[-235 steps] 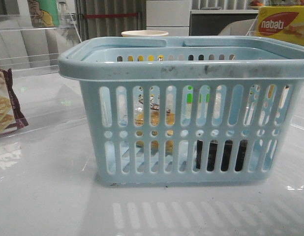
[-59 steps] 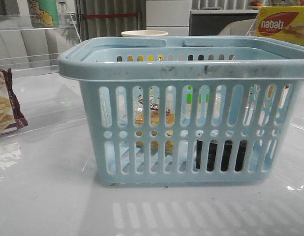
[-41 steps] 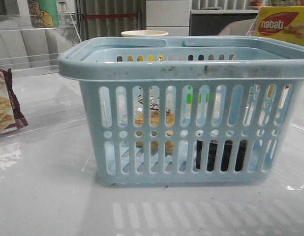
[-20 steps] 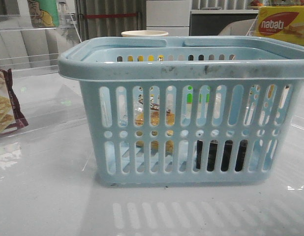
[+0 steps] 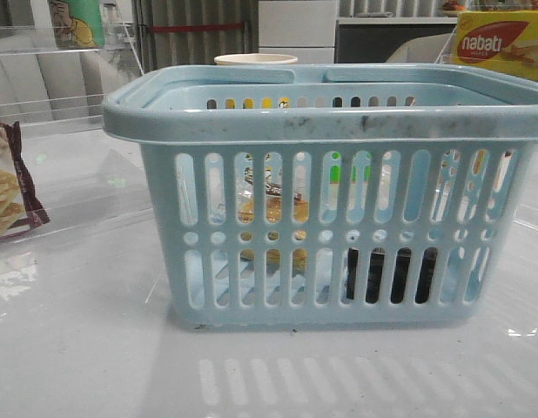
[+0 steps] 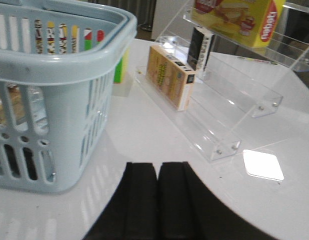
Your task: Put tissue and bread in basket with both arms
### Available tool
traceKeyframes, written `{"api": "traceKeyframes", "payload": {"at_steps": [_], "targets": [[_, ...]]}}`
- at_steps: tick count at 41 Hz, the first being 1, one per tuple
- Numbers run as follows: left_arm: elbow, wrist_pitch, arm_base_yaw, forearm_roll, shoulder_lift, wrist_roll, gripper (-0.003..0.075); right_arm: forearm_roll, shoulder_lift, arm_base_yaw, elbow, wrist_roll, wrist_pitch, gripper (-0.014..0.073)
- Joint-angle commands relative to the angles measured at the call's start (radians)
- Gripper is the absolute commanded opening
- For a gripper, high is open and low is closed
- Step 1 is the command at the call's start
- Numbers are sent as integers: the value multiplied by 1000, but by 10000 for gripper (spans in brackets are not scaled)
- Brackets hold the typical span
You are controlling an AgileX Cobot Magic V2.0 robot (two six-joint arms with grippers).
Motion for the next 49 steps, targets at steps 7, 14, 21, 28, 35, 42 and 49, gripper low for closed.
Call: {"api": "traceKeyframes", "payload": {"at_steps": [7,14,21,28,35,42,49], "targets": [[-1,-88,-6,-2,-17,-10,97,20,-18,-77,33,-4,-240,55],[-1,-88,-6,-2,-17,-10,97,20,-18,-40,33,-4,-247,55],[-1,-88,-6,-2,-17,-10,97,20,-18,-16,33,-4,-247,55],[-1,-88,-6,-2,-17,-10,97,20,-18,-17,33,-4,-247,55],[-1,-88,-6,-2,-17,-10,97,20,-18,-17,33,-4,-250,55],[-1,-88,-6,-2,-17,-10,97,-59,-19,-17,33,106,-262,55],[-1,-88,-6,-2,-17,-10,97,-114,-19,-17,33,228,-296,55]]}}
